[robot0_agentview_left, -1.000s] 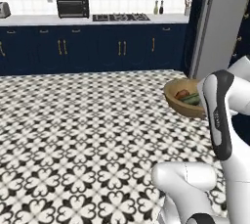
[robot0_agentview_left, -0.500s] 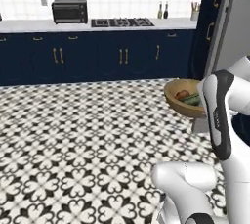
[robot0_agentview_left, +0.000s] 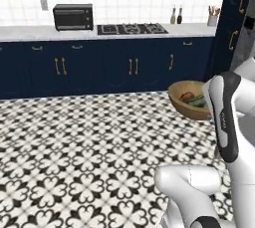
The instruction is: Pick the chicken drumstick and cucumber from their plates and place them in the bowl. Then put the bowl in the fridge.
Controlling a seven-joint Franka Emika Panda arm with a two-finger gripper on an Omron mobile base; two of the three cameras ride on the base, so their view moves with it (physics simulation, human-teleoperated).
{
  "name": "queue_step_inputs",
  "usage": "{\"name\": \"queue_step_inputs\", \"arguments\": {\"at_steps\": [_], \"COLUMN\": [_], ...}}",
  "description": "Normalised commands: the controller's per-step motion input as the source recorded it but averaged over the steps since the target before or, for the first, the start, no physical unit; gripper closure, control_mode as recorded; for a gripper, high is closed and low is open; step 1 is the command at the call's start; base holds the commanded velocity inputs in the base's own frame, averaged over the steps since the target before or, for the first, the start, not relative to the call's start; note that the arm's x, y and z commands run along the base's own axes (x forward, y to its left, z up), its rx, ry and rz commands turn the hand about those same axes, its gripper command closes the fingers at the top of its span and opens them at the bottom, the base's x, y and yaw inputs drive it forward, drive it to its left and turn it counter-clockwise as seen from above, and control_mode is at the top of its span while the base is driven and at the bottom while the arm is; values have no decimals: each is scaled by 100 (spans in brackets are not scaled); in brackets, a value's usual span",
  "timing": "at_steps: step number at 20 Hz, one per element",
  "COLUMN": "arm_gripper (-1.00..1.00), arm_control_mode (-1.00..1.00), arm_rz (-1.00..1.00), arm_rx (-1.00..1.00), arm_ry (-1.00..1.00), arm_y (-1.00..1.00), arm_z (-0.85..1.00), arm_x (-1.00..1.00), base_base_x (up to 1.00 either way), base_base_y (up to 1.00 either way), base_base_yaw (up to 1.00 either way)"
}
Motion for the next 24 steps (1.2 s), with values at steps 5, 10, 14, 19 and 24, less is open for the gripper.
{"name": "queue_step_inputs", "arguments": {"at_steps": [5, 10, 14, 19, 24], "arm_gripper": [100, 100, 100, 100, 100], "arm_control_mode": [100, 100, 100, 100, 100], "arm_rz": [0, 0, 0, 0, 0], "arm_rx": [0, 0, 0, 0, 0], "arm_ry": [0, 0, 0, 0, 0], "arm_y": [0, 0, 0, 0, 0], "arm_z": [0, 0, 0, 0, 0], "arm_x": [0, 0, 0, 0, 0], "base_base_x": [100, 100, 100, 98, 59], "base_base_y": [97, 100, 97, 71, 49], "base_base_yaw": [-10, -26, -43, -67, -87]}}
